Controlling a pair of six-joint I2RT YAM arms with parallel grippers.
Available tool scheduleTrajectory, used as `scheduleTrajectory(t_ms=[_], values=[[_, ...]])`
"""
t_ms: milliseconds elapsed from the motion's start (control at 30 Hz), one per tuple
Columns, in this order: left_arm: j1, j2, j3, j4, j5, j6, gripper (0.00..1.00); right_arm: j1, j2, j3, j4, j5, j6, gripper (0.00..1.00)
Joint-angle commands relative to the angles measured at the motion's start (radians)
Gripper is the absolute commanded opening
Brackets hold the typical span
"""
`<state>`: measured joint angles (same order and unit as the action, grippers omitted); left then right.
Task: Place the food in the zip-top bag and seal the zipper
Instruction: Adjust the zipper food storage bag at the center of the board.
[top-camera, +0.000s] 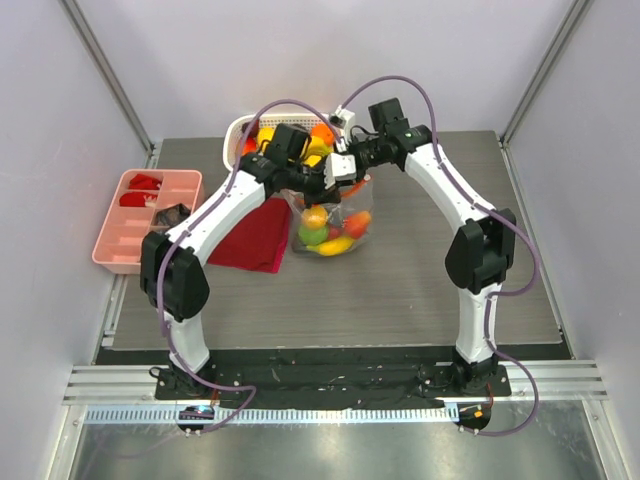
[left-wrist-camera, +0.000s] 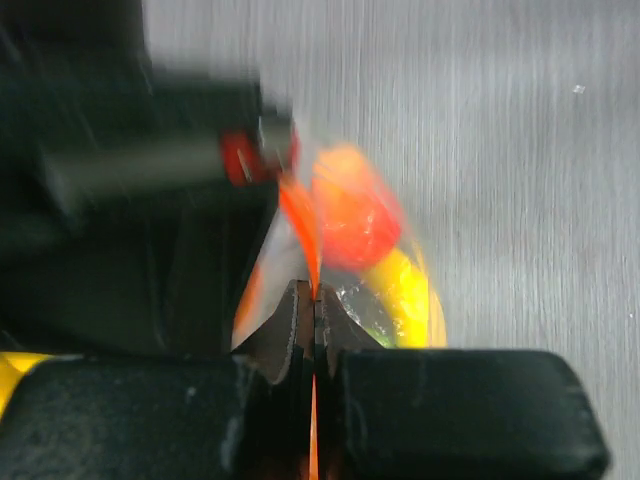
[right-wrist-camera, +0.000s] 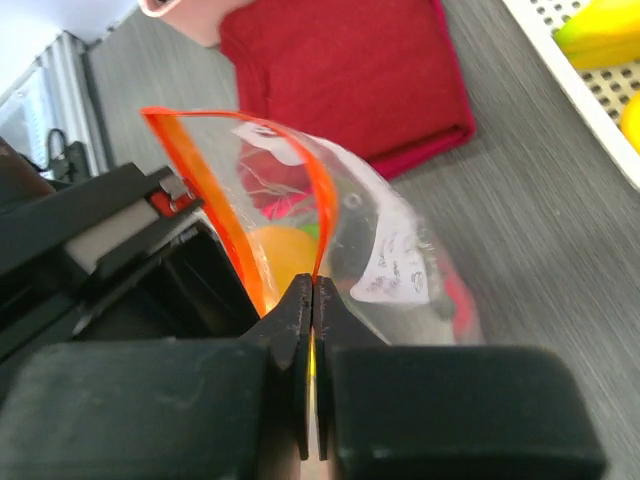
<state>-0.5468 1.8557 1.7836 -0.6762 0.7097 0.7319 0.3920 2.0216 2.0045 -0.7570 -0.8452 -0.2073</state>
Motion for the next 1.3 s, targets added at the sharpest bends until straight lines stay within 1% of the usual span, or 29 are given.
scheduleTrajectory(t_ms=[0,33,67,100,167,233,267,333,400,467,533,567,600,667,700,767,800,867,900,967,1000,1033,1133,1267], values=[[0.016,-0.052,-0.14,0.127,-0.078,-0.152,0.0,-0.027,0.009,0.05,-0.027,0.04,-0.081,0.19],[0.021,-0.058,-0.156,0.16,-0.084,-0.178,0.0,-0.028,0.005,0.048,-0.028,0.038,-0.08,0.29],[0.027,-0.062,-0.165,0.167,-0.082,-0.187,0.0,-0.033,-0.001,0.046,-0.03,0.037,-0.076,0.56],[0.034,-0.062,-0.174,0.17,-0.066,-0.193,0.0,-0.036,-0.007,0.039,-0.031,0.037,-0.066,0.66],[0.062,-0.066,-0.178,0.185,-0.047,-0.227,0.0,-0.068,-0.035,0.027,-0.031,0.041,-0.054,0.84],[0.096,-0.066,-0.173,0.187,-0.004,-0.238,0.0,-0.103,-0.058,0.008,-0.03,0.012,-0.037,0.89],[0.105,-0.067,-0.173,0.188,0.0,-0.242,0.0,-0.143,-0.078,0.004,-0.027,0.0,-0.03,0.92],[0.126,-0.072,-0.165,0.182,0.022,-0.235,0.0,-0.183,-0.099,-0.009,-0.025,-0.069,-0.032,0.93],[0.142,-0.079,-0.164,0.176,0.075,-0.2,0.0,-0.223,-0.138,-0.045,-0.022,-0.103,-0.052,0.93],[0.156,-0.101,-0.173,0.187,0.131,-0.189,0.0,-0.232,-0.181,-0.1,-0.022,-0.103,-0.153,0.9],[0.16,-0.125,-0.188,0.167,0.18,-0.126,0.0,-0.232,-0.25,-0.218,0.004,-0.097,-0.26,0.87],[0.16,-0.133,-0.193,0.15,0.192,-0.088,0.0,-0.232,-0.273,-0.261,0.052,-0.095,-0.285,0.85],[0.159,-0.139,-0.2,0.117,0.206,-0.031,0.0,-0.231,-0.306,-0.339,0.08,-0.092,-0.302,0.84],[0.159,-0.151,-0.207,0.071,0.235,0.032,0.0,-0.232,-0.325,-0.398,0.152,-0.098,-0.36,0.83],[0.159,-0.151,-0.205,0.043,0.246,0.11,0.0,-0.231,-0.33,-0.432,0.172,-0.104,-0.375,0.83],[0.159,-0.153,-0.204,-0.019,0.26,0.153,0.0,-0.228,-0.324,-0.446,0.226,-0.127,-0.392,0.82],[0.159,-0.151,-0.194,-0.032,0.266,0.164,0.0,-0.225,-0.317,-0.44,0.235,-0.136,-0.403,0.82],[0.159,-0.144,-0.173,-0.112,0.275,0.217,0.0,-0.219,-0.294,-0.426,0.248,-0.153,-0.425,0.81],[0.159,-0.13,-0.146,-0.149,0.289,0.257,0.0,-0.217,-0.284,-0.418,0.251,-0.17,-0.454,0.8],[0.159,-0.118,-0.11,-0.219,0.297,0.281,0.0,-0.203,-0.281,-0.415,0.26,-0.184,-0.475,0.77],[0.159,-0.109,-0.102,-0.229,0.294,0.279,0.0,-0.197,-0.279,-0.415,0.263,-0.196,-0.495,0.74],[0.159,-0.102,-0.096,-0.238,0.29,0.279,0.0,-0.194,-0.278,-0.42,0.263,-0.204,-0.507,0.69],[0.159,-0.098,-0.085,-0.244,0.272,0.276,0.0,-0.179,-0.288,-0.444,0.262,-0.232,-0.54,0.6],[0.159,-0.093,-0.076,-0.238,0.26,0.271,0.0,-0.159,-0.333,-0.513,0.228,-0.247,-0.633,0.57]])
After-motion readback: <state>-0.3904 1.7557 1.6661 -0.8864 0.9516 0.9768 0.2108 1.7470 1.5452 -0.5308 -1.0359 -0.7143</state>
